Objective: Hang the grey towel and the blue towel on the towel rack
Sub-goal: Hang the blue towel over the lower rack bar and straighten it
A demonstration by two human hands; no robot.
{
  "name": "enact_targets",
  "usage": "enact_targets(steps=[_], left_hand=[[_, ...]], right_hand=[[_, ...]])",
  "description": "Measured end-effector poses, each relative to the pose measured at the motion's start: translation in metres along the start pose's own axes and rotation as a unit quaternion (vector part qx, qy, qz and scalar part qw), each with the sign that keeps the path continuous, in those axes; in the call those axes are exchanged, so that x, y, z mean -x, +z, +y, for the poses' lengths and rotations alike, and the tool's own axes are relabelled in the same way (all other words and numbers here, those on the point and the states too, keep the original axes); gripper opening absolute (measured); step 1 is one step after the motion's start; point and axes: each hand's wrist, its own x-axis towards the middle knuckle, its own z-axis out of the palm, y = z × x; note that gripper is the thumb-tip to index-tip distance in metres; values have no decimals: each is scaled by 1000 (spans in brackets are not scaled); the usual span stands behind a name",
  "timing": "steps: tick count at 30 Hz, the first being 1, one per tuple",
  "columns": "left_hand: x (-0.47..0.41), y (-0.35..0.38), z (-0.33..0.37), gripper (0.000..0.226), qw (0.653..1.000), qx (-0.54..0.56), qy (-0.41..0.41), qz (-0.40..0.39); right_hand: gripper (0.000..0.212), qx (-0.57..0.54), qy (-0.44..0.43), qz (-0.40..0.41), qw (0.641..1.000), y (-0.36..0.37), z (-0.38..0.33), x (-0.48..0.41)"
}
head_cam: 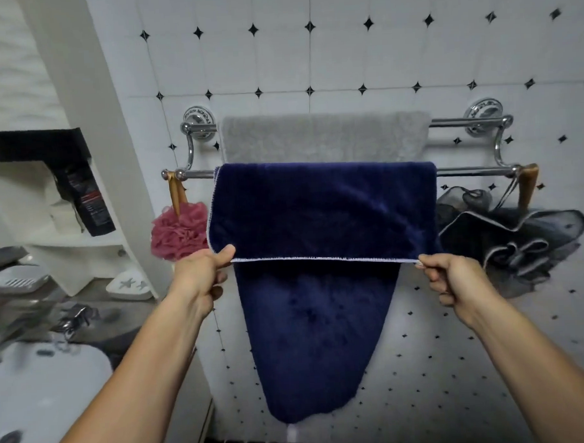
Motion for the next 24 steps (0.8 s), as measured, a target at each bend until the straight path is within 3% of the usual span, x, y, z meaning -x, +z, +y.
enact_targets(steps=[7,17,21,24], left_hand=[[40,-31,-48,23,998,-34,-45,-4],[87,-93,-107,31,993,-46,-105,-8],[105,-106,-131,17,989,-53,-136,-20],[115,-114,-148,19,985,-65,-155,-26]], right_hand=[[14,15,-1,2,1000,-22,53,42],[16,49,92,18,994,-21,146,117],[16,50,118,36,991,-23,168,143],[17,71,130,42,988,-26,179,159]])
